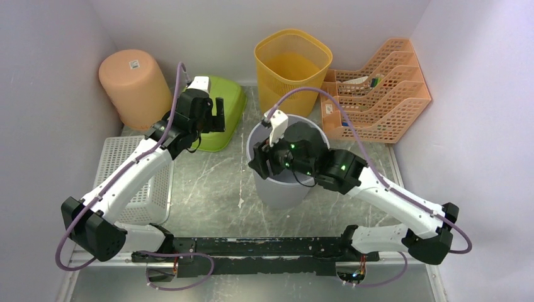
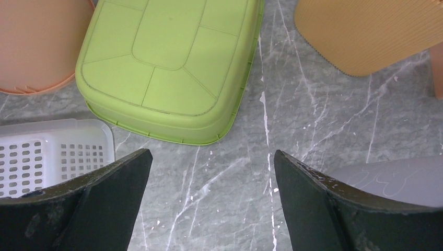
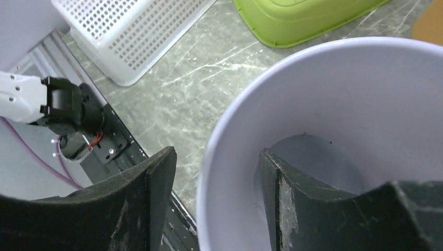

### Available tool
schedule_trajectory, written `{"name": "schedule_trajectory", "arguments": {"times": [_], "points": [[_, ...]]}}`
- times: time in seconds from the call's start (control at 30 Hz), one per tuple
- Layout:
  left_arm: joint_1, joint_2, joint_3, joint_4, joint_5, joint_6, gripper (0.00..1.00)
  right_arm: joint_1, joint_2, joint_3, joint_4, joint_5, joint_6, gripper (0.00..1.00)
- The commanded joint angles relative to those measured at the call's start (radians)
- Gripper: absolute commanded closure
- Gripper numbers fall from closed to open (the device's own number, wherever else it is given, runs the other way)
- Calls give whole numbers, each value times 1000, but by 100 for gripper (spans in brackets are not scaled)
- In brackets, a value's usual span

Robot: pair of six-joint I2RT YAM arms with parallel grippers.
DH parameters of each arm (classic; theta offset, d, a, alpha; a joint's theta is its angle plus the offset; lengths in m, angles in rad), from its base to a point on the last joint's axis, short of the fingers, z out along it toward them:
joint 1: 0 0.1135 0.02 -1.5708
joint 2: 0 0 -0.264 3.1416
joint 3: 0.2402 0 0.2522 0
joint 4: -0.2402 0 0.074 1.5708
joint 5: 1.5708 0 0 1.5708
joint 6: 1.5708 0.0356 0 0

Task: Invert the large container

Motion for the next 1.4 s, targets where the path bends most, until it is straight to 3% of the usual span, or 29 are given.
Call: {"name": "schedule_trajectory", "arguments": {"times": [0.0, 0.53, 0.6, 0.77, 0.8, 0.97, 1.17, 1.37], "points": [[15, 2, -23, 38, 18, 3, 0, 76, 3, 9, -39, 124, -22, 41], [21, -27, -17, 27, 16, 8, 0, 121, 149, 1, -110, 288, 12, 48], [23, -36, -14, 23, 12, 8, 0, 123, 163, 3, -127, 335, 29, 56], [23, -67, 19, 2, 9, 15, 0, 125, 161, 11, -131, 378, 71, 100], [23, -72, 35, -5, 6, 17, 0, 123, 151, 13, -119, 381, 77, 100], [23, -75, 165, -64, -2, 44, 0, 123, 41, -22, 87, 336, 86, 100], [23, -115, 301, -109, -19, 64, 0, 122, -111, -198, 528, 200, 191, 100], [23, -149, 377, -127, -16, 75, 0, 120, -123, -355, 864, 115, 332, 100]]}}
